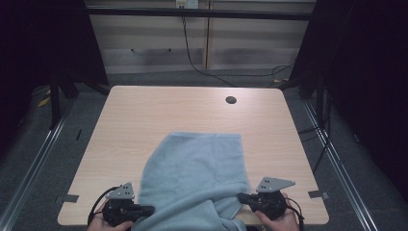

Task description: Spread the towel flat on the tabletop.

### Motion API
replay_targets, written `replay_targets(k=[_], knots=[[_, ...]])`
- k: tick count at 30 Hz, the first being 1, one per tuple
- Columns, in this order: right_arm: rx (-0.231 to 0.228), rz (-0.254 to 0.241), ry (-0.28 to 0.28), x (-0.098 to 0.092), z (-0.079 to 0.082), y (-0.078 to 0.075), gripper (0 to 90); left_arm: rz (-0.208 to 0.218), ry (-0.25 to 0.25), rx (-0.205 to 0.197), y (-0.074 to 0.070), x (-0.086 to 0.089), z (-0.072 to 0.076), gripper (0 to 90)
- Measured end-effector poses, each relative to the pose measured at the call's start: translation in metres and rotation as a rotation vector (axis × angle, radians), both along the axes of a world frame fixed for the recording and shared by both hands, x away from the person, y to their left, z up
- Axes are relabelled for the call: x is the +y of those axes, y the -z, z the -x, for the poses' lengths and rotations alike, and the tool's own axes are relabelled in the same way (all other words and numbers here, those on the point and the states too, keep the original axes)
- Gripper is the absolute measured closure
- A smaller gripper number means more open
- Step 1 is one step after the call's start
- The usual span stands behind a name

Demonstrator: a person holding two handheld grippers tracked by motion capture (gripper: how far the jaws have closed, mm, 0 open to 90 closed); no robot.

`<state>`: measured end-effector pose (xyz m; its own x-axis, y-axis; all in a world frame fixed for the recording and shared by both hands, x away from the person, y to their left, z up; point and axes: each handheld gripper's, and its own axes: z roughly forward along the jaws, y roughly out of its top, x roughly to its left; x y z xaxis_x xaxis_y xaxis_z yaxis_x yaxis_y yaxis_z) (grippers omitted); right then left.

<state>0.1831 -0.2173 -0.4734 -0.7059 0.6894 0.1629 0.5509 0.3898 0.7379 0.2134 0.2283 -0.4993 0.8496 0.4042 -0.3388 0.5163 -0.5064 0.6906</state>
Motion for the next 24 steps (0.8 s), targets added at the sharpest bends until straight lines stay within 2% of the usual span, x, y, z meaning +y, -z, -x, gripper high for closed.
replay_targets(k=[1,2,3,4,5,6,7,8,9,10,11,12,13,14,15,16,17,18,20,21,22,23,24], knots=[[-0.011,0.017,0.001,0.0,-0.003,-0.003,83.0,0.036,-0.004,-0.002,-0.002,0.001,-0.002,85.6],[-0.018,-0.036,0.006,-0.002,-0.01,-0.009,76.6,0.085,-0.043,-0.014,-0.009,0.004,-0.014,83.1],[-0.032,-0.053,0.011,-0.003,-0.014,-0.012,76.0,0.085,-0.043,-0.014,-0.009,0.004,-0.014,81.7],[-0.032,-0.053,0.011,-0.003,-0.014,-0.012,76.0,0.093,-0.068,-0.034,-0.012,0.005,-0.023,81.7],[-0.055,-0.06,0.019,-0.002,-0.025,-0.017,73.2,0.081,-0.117,-0.054,-0.018,0.006,-0.041,77.6],[-0.05,-0.064,0.026,-0.001,-0.03,-0.017,72.3,0.081,-0.117,-0.054,-0.018,0.006,-0.041,74.4],[-0.05,-0.064,0.026,-0.001,-0.03,-0.017,72.3,0.069,-0.162,-0.061,-0.02,0.007,-0.058,74.4],[-0.032,-0.056,0.036,0.004,-0.048,-0.01,69.0,0.077,-0.188,-0.05,-0.022,0.009,-0.072,70.7],[-0.032,-0.056,0.036,0.004,-0.048,-0.01,69.0,0.074,-0.216,-0.053,-0.023,0.01,-0.086,70.7],[-0.021,-0.047,0.038,0.006,-0.057,-0.005,69.0,0.069,-0.252,-0.07,-0.024,0.011,-0.097,68.9],[-0.003,-0.022,0.057,0.011,-0.07,0.008,67.5,0.075,-0.272,-0.065,-0.023,0.012,-0.108,66.0],[-0.003,-0.022,0.057,0.011,-0.07,0.008,67.5,0.075,-0.296,-0.047,-0.021,0.013,-0.118,66.0],[0.009,-0.014,0.065,0.013,-0.075,0.013,67.2,0.06,-0.317,-0.052,-0.019,0.011,-0.125,64.4],[0.013,-0.006,0.076,0.014,-0.078,0.018,66.8,0.057,-0.326,-0.056,-0.016,0.011,-0.131,61.9],[0.019,0.002,0.078,0.015,-0.081,0.021,66.2,0.057,-0.337,-0.041,-0.012,0.009,-0.136,61.2],[0.031,0.016,0.085,0.016,-0.082,0.024,64.9,0.02,-0.361,-0.045,-0.007,0.004,-0.142,57.3],[0.031,0.016,0.085,0.016,-0.082,0.024,64.9,0.02,-0.361,-0.045,-0.007,0.004,-0.142,57.2],[0.03,0.027,0.08,0.017,-0.081,0.026,64.3,-0.001,-0.375,-0.051,-0.003,0.0,-0.147,57.2],[0.028,0.034,0.079,0.018,-0.08,0.026,63.8,-0.018,-0.386,-0.061,-0.001,-0.003,-0.149,57.3],[0.029,0.031,0.079,0.019,-0.078,0.028,62.9,-0.029,-0.386,-0.05,0.002,-0.005,-0.15,57.9],[0.024,0.028,0.081,0.018,-0.078,0.028,62.7,-0.045,-0.377,-0.04,0.005,-0.006,-0.151,60.8],[0.026,0.025,0.078,0.018,-0.077,0.028,62.7,-0.035,-0.367,-0.047,0.007,-0.007,-0.151,67.1],[0.03,0.024,0.08,0.018,-0.077,0.028,62.4,-0.029,-0.369,-0.032,0.007,-0.007,-0.151,75.3]])
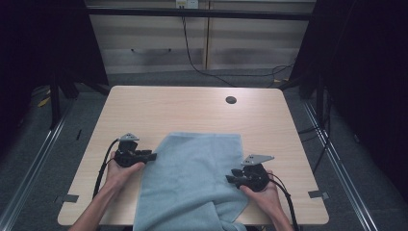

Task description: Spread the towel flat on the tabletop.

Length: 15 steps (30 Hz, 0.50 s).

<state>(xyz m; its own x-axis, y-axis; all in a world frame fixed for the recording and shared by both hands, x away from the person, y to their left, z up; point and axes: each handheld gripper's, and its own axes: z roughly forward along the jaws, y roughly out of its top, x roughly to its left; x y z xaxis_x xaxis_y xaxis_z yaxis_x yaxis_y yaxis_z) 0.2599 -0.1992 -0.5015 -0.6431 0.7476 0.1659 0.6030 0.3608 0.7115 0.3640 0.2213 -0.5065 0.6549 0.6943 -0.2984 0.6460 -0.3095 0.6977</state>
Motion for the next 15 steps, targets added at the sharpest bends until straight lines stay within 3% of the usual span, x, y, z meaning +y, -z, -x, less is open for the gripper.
replay_targets(k=[1,2,3,5,7,10,12,13,15], knots=[[-0.002,0.001,-0.001,0.0,0.0,0.0,62.5,0.011,0.003,-0.005,-0.001,-0.001,0.001,79.5],[-0.006,-0.001,-0.003,0.0,0.0,0.001,62.5,0.042,0.017,-0.044,-0.008,-0.003,0.004,85.6],[-0.004,-0.002,0.0,0.0,-0.001,0.001,62.6,0.042,0.017,-0.044,-0.008,-0.003,0.004,85.9],[-0.003,-0.003,0.003,0.0,-0.001,0.001,62.7,0.098,0.035,-0.06,-0.019,-0.006,0.008,86.0],[-0.004,-0.002,0.002,0.0,0.0,0.001,62.7,0.1,0.08,-0.103,-0.032,-0.014,0.019,86.0],[-0.005,0.001,0.0,0.001,0.0,0.001,62.3,0.068,0.179,-0.183,-0.046,-0.034,0.037,85.7],[-0.005,0.001,0.003,0.002,0.001,0.001,62.0,0.041,0.24,-0.189,-0.046,-0.05,0.048,85.3],[-0.005,0.002,0.001,0.002,0.002,0.001,61.8,-0.012,0.285,-0.185,-0.04,-0.062,0.053,84.5],[-0.005,0.0,0.002,0.002,0.002,0.001,61.7,-0.032,0.281,-0.176,-0.032,-0.068,0.054,84.4]])
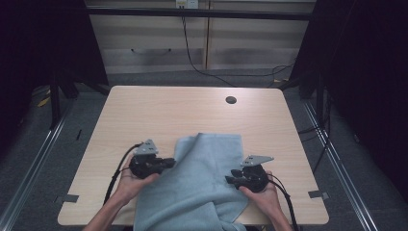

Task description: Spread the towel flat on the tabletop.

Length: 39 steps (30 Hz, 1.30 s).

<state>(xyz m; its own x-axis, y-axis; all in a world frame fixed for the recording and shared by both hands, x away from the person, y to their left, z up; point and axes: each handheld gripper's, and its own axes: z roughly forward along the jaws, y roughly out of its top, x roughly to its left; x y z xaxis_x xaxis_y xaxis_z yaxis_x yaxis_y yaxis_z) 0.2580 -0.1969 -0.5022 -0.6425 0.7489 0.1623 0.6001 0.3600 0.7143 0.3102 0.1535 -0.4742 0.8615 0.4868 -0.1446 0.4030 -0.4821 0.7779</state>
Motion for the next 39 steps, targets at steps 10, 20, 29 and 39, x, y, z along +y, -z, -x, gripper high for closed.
replay_targets(k=[10,20,29,39], knots=[[0.003,0.001,-0.004,-0.001,0.002,0.0,61.4,0.043,0.053,0.1,0.009,0.003,0.002,61.7],[0.002,-0.004,-0.008,-0.001,0.001,0.0,61.5,0.074,-0.051,0.166,0.018,0.001,-0.03,49.3],[0.0,0.0,-0.009,-0.001,0.002,0.0,61.2,-0.015,0.002,0.117,0.024,-0.017,-0.024,78.9],[0.001,-0.01,0.004,-0.004,0.0,-0.002,61.2,0.144,-0.189,0.061,-0.01,0.043,-0.048,89.5]])
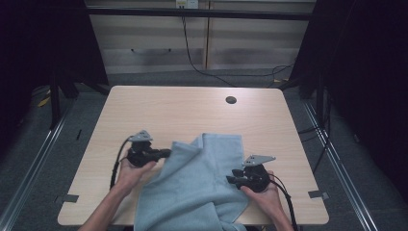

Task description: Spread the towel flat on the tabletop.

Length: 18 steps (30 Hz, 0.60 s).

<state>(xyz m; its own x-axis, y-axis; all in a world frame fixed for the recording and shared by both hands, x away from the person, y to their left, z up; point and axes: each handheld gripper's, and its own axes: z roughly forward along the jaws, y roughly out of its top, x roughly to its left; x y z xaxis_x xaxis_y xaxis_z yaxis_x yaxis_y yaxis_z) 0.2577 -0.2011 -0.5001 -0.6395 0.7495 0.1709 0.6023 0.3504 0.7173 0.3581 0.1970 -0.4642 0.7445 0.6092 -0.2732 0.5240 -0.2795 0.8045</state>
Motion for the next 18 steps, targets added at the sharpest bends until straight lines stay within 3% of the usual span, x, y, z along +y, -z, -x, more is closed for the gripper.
replay_targets(k=[2,3,4,7,8,10,11,13,17,18], knots=[[-0.012,-0.005,0.009,-0.002,0.0,-0.003,60.7,0.001,-0.076,-0.014,-0.008,0.024,-0.013,89.3],[-0.012,-0.005,0.009,-0.002,0.0,-0.003,60.7,0.001,-0.076,-0.014,-0.008,0.024,-0.013,89.0],[-0.017,-0.009,0.011,-0.002,0.0,-0.003,60.5,0.004,-0.111,-0.015,-0.01,0.032,-0.017,89.0],[-0.026,-0.021,0.025,-0.005,0.0,-0.007,59.8,0.011,-0.182,0.006,-0.008,0.05,-0.02,80.5],[-0.026,-0.022,0.033,-0.006,0.003,-0.01,59.7,0.016,-0.186,0.012,-0.007,0.054,-0.017,72.5],[-0.029,-0.024,0.029,-0.007,0.005,-0.012,59.7,0.023,-0.15,0.017,-0.007,0.059,-0.005,72.6],[-0.03,-0.027,0.024,-0.009,0.008,-0.014,60.2,0.04,-0.107,0.021,-0.006,0.059,0.006,72.6],[-0.024,-0.022,0.02,-0.012,0.018,-0.017,61.1,0.016,-0.038,0.017,-0.003,0.057,0.03,74.2],[-0.013,-0.019,0.024,-0.022,0.042,-0.018,61.9,0.017,0.054,0.081,0.013,0.05,0.073,75.8],[-0.013,-0.019,0.024,-0.022,0.042,-0.018,61.9,0.013,0.083,0.104,0.018,0.047,0.082,75.8]])
